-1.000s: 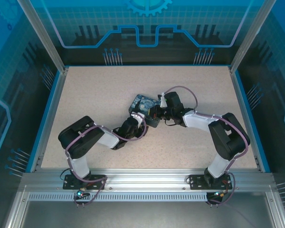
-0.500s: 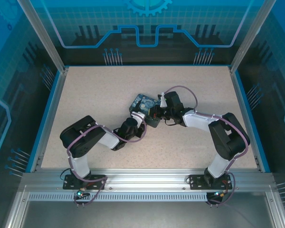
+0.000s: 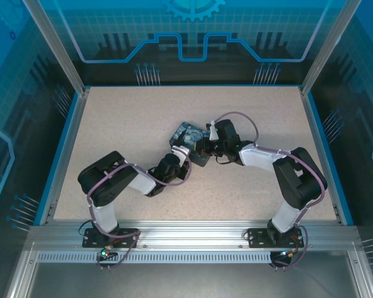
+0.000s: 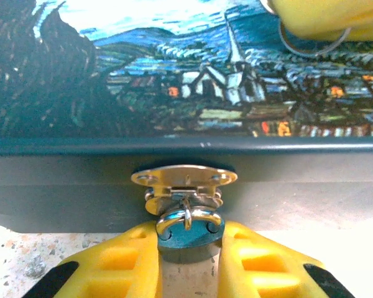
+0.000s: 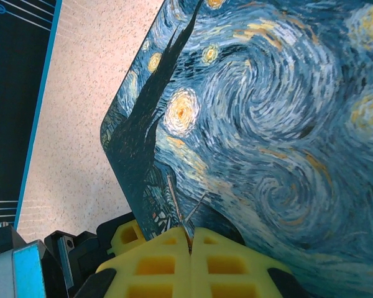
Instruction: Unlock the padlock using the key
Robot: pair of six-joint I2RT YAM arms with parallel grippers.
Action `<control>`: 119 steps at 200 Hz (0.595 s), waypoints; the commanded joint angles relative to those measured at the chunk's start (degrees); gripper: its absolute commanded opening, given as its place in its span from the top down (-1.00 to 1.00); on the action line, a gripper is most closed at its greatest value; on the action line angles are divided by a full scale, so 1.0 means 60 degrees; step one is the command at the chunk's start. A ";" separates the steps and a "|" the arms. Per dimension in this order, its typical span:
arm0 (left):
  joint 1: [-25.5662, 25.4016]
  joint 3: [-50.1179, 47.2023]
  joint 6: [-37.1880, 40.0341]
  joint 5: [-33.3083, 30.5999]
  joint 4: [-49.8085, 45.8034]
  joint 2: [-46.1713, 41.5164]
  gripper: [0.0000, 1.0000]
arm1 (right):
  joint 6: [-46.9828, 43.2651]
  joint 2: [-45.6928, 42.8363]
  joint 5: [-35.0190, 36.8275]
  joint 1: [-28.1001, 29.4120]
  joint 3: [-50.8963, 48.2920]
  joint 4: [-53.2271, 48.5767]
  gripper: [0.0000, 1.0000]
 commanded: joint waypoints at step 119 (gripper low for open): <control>0.0066 0.1127 -0.2361 0.0720 -0.4009 -0.1515 0.86 | -0.1994 -0.2966 0.0028 -0.0562 -0.1637 -0.0730 0.97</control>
